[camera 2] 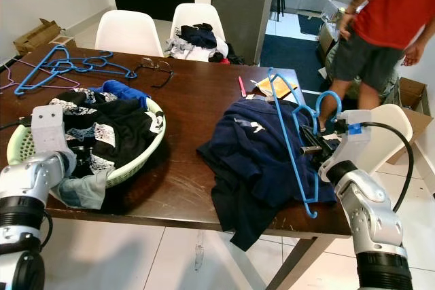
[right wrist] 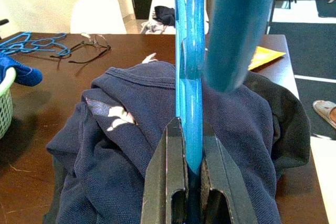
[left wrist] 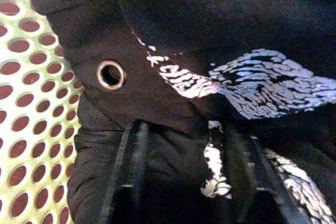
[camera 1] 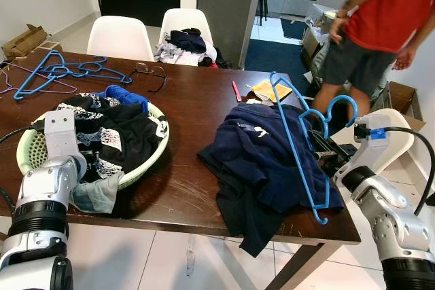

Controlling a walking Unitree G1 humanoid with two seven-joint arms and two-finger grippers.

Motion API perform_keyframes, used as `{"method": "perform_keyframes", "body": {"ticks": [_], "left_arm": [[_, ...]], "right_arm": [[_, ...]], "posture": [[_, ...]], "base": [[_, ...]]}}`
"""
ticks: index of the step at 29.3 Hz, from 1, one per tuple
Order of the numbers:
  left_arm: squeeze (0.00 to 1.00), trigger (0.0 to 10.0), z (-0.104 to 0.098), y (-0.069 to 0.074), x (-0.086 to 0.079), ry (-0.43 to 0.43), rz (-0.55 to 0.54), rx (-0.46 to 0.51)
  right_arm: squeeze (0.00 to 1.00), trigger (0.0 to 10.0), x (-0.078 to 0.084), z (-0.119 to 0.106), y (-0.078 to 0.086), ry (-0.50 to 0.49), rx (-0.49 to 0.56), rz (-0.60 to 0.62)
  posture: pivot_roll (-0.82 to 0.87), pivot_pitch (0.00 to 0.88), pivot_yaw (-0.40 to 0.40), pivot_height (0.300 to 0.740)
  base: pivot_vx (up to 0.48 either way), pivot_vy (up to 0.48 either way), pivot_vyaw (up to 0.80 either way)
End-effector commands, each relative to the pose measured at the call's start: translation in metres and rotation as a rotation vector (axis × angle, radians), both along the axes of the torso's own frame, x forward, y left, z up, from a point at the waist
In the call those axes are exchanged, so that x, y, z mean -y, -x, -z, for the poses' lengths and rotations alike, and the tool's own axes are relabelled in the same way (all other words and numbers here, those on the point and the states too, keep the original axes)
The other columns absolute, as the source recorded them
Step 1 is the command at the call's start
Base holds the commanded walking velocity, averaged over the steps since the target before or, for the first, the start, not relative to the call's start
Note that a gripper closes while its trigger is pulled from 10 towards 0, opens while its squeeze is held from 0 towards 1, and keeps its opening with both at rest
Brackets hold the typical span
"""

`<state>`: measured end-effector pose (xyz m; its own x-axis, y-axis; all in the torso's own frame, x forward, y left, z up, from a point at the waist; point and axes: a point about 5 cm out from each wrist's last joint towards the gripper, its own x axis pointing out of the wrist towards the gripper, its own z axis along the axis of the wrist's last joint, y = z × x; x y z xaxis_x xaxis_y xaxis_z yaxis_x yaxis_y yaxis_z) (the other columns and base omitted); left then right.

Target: Hang hanger

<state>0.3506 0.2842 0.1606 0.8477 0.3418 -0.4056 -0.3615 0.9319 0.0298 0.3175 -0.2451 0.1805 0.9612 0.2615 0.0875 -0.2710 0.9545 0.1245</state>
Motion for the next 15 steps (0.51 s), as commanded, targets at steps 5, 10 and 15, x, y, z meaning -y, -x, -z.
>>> {"method": "perform_keyframes", "body": {"ticks": [5, 10, 15], "left_arm": [[0.00, 0.0, 0.002, 0.003, -0.005, -0.009, -0.013, -0.017], [0.00, 0.0, -0.030, 0.000, -0.010, -0.140, -0.027, 0.075], [0.00, 0.0, -0.130, 0.006, -0.015, -0.507, -0.096, 0.418]], "right_arm": [[0.00, 10.0, 0.004, -0.002, -0.003, 0.009, -0.009, 0.026], [0.00, 10.0, 0.005, -0.002, -0.003, 0.008, -0.010, 0.029], [0.00, 10.0, 0.004, -0.003, -0.005, 0.001, -0.006, 0.030]], "posture": [[0.02, 0.110, -0.101, 0.740], [0.02, 0.108, -0.100, 0.740], [0.03, 0.103, -0.103, 0.740]], "base": [[0.000, 0.000, 0.00], [0.000, 0.000, 0.00], [0.000, 0.000, 0.00]]}}
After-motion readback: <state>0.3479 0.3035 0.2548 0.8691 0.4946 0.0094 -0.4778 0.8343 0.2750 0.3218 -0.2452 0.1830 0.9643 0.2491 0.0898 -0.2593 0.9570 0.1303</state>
